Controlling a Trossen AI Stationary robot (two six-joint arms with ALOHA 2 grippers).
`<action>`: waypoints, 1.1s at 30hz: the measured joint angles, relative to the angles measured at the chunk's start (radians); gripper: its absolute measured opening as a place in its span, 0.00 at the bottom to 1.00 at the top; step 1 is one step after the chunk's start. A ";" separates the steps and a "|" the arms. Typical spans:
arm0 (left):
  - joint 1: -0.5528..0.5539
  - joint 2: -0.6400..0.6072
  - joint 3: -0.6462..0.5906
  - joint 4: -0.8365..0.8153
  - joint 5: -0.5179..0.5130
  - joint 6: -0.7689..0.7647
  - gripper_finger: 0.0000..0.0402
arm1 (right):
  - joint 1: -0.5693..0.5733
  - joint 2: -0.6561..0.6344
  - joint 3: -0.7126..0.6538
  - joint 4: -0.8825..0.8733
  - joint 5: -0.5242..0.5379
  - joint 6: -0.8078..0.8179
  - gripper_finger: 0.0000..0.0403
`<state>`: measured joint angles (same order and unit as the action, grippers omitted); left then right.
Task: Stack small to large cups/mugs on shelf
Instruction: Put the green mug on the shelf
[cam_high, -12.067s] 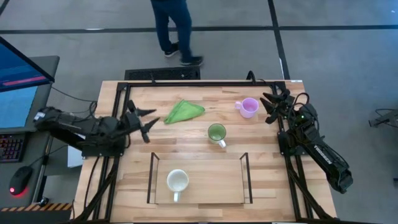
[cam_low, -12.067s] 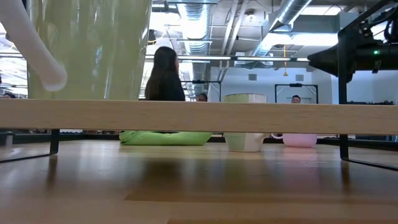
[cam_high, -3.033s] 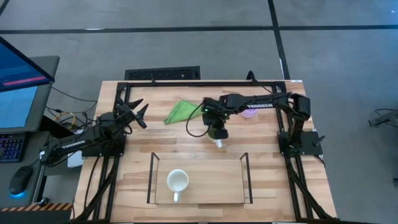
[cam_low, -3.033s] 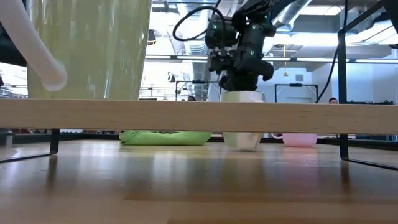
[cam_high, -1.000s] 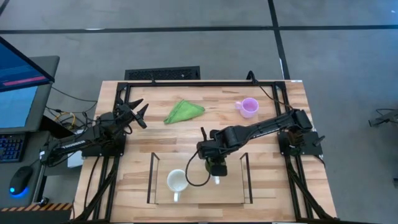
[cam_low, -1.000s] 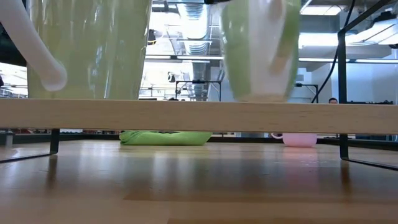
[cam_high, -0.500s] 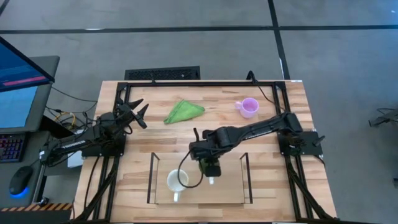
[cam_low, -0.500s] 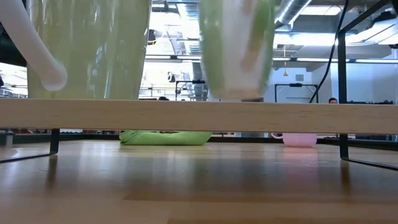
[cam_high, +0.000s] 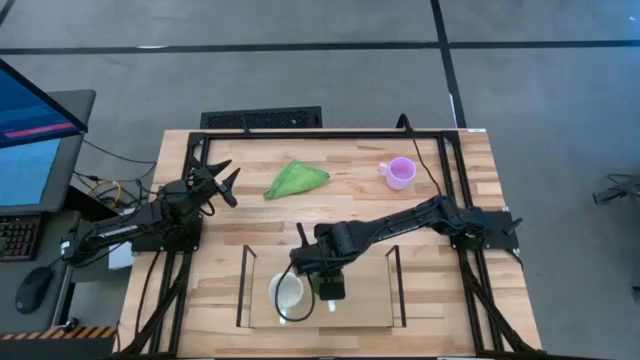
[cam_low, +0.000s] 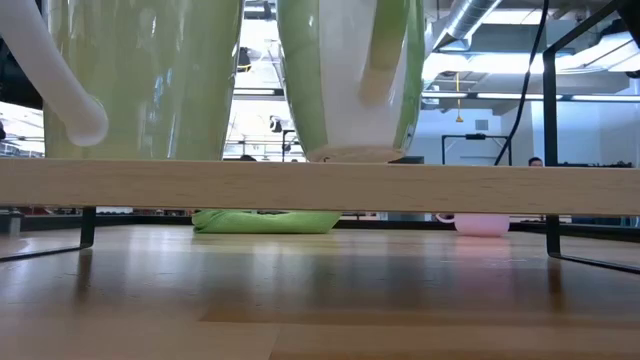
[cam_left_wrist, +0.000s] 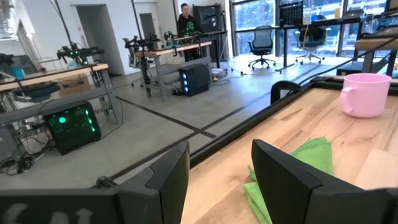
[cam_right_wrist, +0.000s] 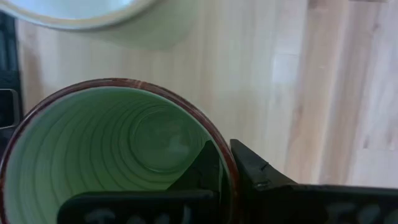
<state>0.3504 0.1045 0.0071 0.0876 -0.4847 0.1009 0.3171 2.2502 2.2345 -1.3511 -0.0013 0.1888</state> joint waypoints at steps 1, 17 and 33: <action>0.000 0.000 0.000 0.000 0.000 0.000 0.42 | 0.005 0.007 0.007 -0.002 -0.001 0.008 0.07; 0.000 0.001 0.000 0.000 0.001 -0.006 0.42 | 0.049 0.016 0.016 0.011 0.055 0.063 0.07; 0.000 0.001 0.000 0.000 0.002 -0.004 0.42 | 0.053 0.037 0.016 0.031 0.063 0.111 0.07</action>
<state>0.3503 0.1051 0.0071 0.0879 -0.4823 0.0971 0.3701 2.2875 2.2502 -1.3201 0.0612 0.2997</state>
